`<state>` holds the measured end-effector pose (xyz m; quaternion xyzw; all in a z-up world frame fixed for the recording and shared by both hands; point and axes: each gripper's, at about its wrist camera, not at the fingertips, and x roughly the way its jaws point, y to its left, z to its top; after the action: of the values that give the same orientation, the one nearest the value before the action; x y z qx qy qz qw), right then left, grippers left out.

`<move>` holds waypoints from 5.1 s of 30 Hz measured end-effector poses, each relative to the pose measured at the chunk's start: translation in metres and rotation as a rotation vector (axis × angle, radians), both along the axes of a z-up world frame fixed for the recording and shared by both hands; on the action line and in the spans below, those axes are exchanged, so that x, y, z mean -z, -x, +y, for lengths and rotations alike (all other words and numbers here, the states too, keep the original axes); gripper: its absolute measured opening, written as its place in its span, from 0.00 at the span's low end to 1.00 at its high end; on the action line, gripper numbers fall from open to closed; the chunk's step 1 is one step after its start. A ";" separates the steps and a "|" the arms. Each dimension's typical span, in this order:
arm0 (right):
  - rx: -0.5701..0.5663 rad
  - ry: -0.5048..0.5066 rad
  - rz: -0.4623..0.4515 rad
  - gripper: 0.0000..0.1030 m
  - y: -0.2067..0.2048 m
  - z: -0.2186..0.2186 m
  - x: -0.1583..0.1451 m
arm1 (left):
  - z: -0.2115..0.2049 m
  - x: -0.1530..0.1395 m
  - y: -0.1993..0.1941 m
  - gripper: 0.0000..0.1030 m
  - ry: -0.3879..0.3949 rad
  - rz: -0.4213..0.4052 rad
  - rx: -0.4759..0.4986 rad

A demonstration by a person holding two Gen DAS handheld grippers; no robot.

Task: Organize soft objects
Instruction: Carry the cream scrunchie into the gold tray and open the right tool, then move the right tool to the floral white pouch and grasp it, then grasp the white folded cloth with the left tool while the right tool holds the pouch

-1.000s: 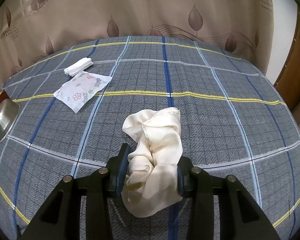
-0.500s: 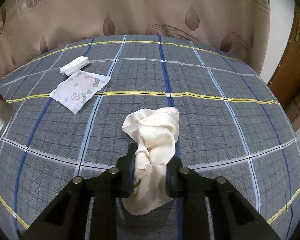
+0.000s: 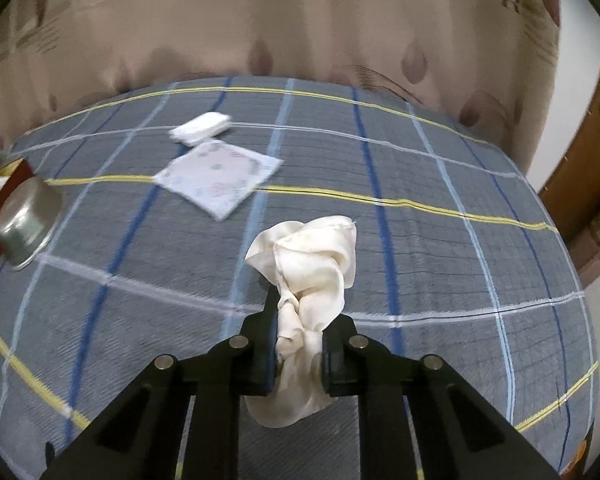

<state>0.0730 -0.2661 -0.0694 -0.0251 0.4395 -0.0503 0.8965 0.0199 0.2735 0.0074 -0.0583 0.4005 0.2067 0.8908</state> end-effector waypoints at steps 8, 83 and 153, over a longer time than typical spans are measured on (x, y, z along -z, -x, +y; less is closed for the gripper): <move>-0.221 -0.031 0.020 0.14 0.021 0.075 -0.019 | 0.013 0.007 0.002 0.46 0.046 0.027 -0.044; -0.780 -0.163 -0.136 0.69 0.008 0.387 -0.077 | 0.047 0.016 0.015 0.47 0.064 0.069 -0.141; 0.185 -0.104 -0.028 0.32 -0.142 0.023 0.020 | 0.030 0.035 0.002 0.47 -0.023 0.140 -0.114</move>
<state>0.2151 -0.2434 -0.0894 0.0630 0.4293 -0.1104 0.8942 0.0178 0.3036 -0.0271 -0.0563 0.4554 0.2650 0.8481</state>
